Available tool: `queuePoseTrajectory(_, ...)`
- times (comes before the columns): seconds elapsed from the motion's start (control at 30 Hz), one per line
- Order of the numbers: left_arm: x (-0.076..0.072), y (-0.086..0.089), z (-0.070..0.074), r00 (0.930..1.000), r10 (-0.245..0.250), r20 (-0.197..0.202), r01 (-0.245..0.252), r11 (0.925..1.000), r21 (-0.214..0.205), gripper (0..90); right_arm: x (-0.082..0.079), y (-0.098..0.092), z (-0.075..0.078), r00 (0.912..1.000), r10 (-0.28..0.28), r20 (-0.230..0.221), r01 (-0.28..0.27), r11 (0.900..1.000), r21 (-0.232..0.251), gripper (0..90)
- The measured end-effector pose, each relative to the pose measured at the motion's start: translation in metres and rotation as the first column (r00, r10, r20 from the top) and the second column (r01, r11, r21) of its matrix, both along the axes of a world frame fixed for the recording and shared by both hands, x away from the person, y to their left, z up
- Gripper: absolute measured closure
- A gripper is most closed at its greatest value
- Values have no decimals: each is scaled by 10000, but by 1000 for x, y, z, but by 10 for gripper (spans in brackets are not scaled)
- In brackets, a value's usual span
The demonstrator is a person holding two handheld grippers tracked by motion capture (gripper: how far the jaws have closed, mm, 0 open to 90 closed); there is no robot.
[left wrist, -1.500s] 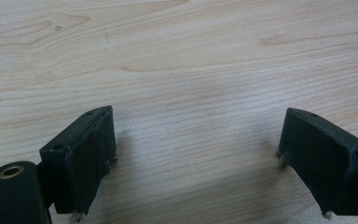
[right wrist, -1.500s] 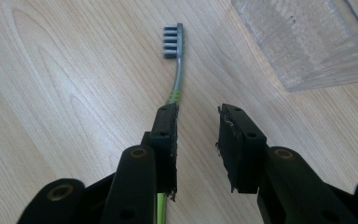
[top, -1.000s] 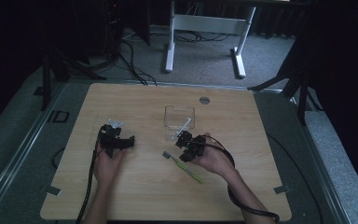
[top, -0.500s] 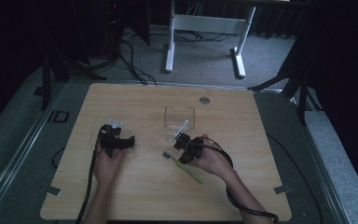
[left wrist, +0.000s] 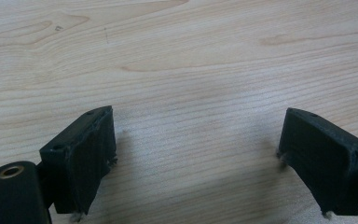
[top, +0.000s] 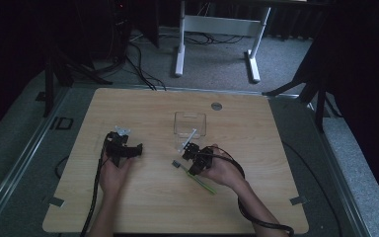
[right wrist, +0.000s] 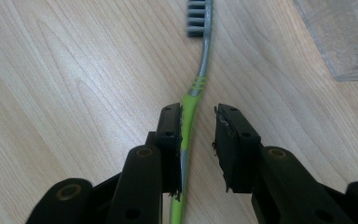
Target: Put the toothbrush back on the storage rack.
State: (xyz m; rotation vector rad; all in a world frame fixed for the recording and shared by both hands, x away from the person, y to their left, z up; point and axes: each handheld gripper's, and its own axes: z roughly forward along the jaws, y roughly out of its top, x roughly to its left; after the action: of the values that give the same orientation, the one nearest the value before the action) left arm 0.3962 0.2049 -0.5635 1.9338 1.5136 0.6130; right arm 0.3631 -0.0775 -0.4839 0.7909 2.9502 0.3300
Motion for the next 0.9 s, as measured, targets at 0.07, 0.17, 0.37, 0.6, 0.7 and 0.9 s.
queuePoseTrajectory(0.07, 0, 0, 0, 10000, -6, 0, 6, 10000, 8, 114, 0, 0, -2, 10000, 23, -17, -23, 10000, -32, 712)
queuePoseTrajectory(0.17, 0, 0, 0, 10000, 4, 6, -4, 10000, 0, 114, 1, 1, -4, 10000, 9, -58, -10, 10000, -44, 712)
queuePoseTrajectory(0.37, 0, 0, 0, 10000, 2, 1, -2, 10000, 0, 114, 2, 2, -8, 9999, 44, -151, -46, 9999, -139, 715)
queuePoseTrajectory(0.6, 0, 0, 0, 10000, -6, -2, 6, 10000, 10, 114, 1, 4, -12, 9996, 70, -272, -77, 9997, -249, 723)
queuePoseTrajectory(0.7, 0, 0, 0, 10000, 3, 5, -3, 10000, -4, 114, 1, 4, -14, 9995, 62, -315, -72, 9995, -292, 725)
queuePoseTrajectory(0.9, 0, 0, 0, 10000, -5, -2, 5, 10000, 6, 114, 2, 5, -17, 9992, 56, -386, -69, 9993, -355, 727)
